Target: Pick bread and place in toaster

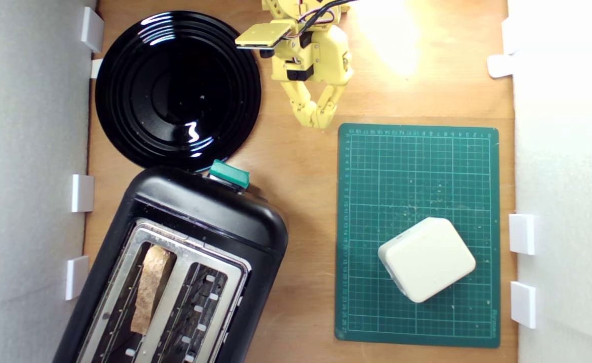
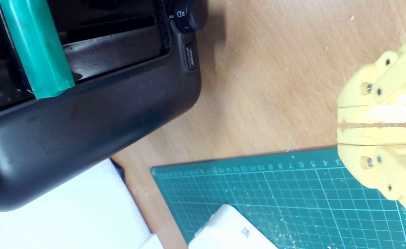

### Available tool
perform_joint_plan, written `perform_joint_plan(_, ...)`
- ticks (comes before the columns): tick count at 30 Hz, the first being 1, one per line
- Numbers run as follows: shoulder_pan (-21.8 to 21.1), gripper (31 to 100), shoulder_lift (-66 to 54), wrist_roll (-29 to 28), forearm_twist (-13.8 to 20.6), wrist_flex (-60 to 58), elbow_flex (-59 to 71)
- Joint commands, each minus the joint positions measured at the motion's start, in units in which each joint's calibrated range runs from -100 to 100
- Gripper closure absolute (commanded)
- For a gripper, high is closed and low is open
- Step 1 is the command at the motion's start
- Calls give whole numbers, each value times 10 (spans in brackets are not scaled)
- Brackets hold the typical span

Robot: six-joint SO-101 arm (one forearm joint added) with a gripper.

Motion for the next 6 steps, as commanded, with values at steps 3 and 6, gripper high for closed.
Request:
perform_joint_plan(3, -1, 994, 0, -1, -2, -4, 4)
perform_joint_plan(6, -1, 994, 0, -1, -2, -4, 4)
